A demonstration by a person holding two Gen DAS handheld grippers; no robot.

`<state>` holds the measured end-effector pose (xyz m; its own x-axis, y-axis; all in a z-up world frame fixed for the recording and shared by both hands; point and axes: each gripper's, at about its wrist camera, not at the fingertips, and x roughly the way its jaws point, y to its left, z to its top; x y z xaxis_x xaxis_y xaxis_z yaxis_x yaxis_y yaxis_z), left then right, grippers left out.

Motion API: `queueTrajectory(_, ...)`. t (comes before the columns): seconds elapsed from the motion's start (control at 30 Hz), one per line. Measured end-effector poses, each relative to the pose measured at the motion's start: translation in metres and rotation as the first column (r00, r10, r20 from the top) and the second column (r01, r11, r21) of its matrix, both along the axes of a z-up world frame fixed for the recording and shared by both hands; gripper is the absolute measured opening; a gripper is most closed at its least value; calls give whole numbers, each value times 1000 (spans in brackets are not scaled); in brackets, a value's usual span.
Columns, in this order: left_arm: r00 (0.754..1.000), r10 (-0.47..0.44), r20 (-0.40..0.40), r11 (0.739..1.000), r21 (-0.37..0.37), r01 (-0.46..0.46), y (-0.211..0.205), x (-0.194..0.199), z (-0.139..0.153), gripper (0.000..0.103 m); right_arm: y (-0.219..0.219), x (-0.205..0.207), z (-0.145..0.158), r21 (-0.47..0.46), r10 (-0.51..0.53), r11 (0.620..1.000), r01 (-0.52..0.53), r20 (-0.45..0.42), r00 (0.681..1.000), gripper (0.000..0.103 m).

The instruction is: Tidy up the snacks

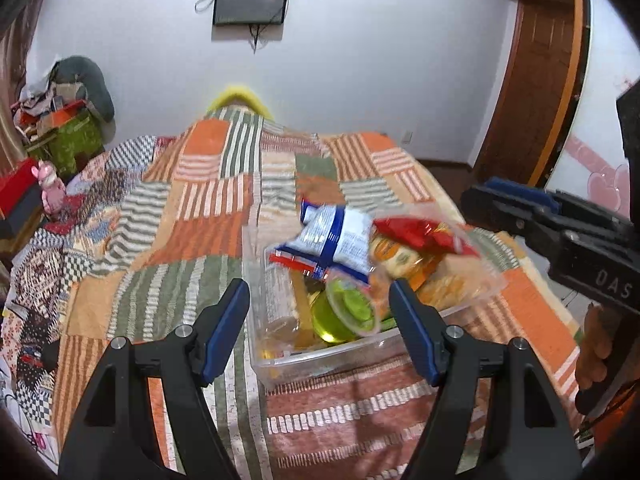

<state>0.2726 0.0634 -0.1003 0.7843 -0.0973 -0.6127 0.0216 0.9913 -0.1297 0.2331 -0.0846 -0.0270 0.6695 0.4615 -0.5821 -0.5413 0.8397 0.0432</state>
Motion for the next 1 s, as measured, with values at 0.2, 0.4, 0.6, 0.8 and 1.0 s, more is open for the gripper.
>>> queueTrajectory(0.2, 991, 2, 136, 1000, 5, -3, -6, -41, 55, 72, -20, -41, 35, 47, -21, 999, 18, 64, 998, 41)
queueTrajectory(0.4, 964, -6, 266, 1000, 27, -1, -14, -91, 103, 72, -36, -88, 72, 95, -56, 995, 43, 134, 989, 49)
queueTrajectory(0.6, 927, -8, 375, 999, 49, -11, -25, -143, 138, 81, -42, -131, 98, 118, -90, 991, 66, 209, 974, 63)
queueTrajectory(0.8, 900, 1, 435, 997, 72, -36, -35, -179, 152, 93, -45, -162, 113, 134, -113, 988, 78, 279, 954, 80)
queueTrajectory(1.0, 897, 24, 441, 997, 60, -56, -35, -198, 154, 103, -48, -177, 117, 158, -151, 982, 106, 312, 938, 96)
